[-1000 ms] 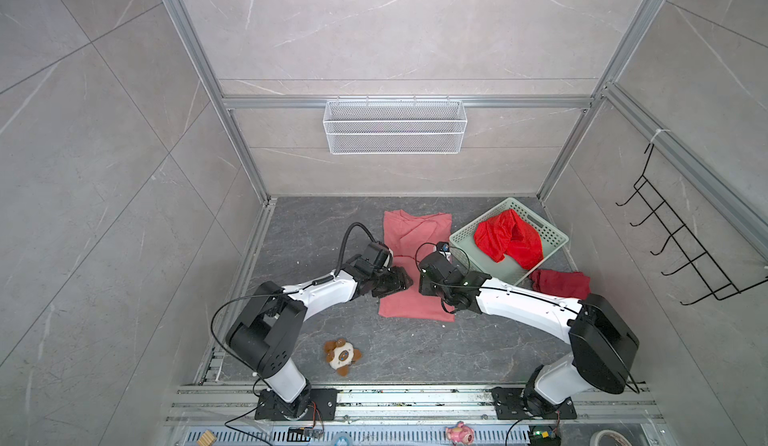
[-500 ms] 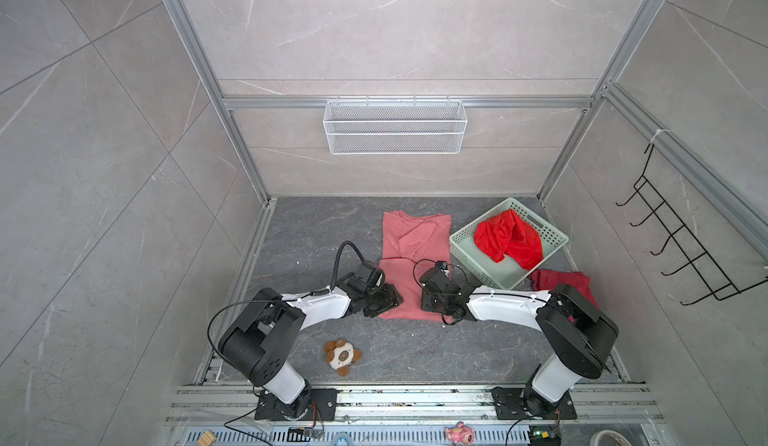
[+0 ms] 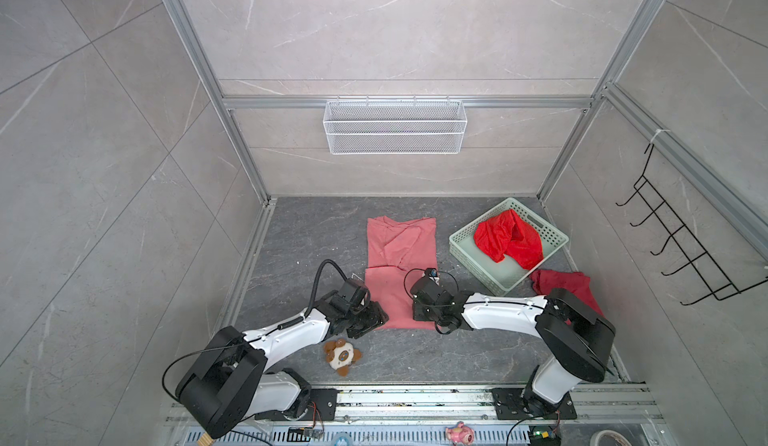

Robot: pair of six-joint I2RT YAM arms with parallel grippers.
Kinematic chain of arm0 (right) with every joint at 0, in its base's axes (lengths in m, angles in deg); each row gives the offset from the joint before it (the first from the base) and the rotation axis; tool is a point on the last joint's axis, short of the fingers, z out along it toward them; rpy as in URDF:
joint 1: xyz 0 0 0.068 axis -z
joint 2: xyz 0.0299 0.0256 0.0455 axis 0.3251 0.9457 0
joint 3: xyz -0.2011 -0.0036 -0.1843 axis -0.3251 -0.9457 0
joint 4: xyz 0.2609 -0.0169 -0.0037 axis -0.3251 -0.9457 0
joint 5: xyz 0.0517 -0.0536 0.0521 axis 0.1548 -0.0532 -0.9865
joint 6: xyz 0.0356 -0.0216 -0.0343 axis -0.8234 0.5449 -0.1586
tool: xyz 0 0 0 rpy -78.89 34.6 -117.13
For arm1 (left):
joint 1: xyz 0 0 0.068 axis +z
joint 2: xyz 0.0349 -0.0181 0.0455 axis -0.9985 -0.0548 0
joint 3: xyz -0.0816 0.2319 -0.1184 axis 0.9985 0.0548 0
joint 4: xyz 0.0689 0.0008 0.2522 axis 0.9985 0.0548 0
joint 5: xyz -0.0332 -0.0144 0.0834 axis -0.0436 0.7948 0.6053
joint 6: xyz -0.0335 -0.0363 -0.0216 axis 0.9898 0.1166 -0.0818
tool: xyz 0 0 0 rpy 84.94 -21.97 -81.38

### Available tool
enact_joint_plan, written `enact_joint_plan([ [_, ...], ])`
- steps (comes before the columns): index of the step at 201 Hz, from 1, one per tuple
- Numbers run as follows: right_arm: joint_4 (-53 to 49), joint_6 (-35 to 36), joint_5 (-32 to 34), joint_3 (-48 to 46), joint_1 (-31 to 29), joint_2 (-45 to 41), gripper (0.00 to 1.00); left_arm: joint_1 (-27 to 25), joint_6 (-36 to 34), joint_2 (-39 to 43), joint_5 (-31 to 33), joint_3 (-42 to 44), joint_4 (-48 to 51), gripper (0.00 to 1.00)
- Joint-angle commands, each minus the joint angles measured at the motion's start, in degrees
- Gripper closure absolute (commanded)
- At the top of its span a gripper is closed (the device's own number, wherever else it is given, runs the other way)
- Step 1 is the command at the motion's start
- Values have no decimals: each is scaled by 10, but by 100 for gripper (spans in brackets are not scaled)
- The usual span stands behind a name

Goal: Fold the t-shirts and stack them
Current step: 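Grasp the near edge of the folded pink strip with both grippers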

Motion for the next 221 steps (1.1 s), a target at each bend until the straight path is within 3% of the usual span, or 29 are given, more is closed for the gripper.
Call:
enact_joint_plan([
  [1, -115, -23, 23, -31, -3, -51, 45, -2, -9, 45, 15, -12, 59, 37],
  [49, -115, -57, -10, -67, -3, -143, 39, 5, -63, 73, 58, -39, 166, 35],
  [88, -45, -109, -77, -131, -3, -152, 38, 7, -77, 28, 53, -30, 150, 38],
  [141, 42, -209, -96, -201, -3, -132, 38, 25, -53, -10, 6, 21, 66, 40],
  [168, 104, -245, -99, -218, -3, -94, 42, 28, -36, -39, -26, 36, 10, 46],
  [189, 102, -252, -96, -209, -2, -72, 50, 28, -33, -46, -33, 35, -9, 56],
  [221, 43, -241, -66, -185, -2, -81, 88, 29, -35, -26, -17, 28, 10, 91],
])
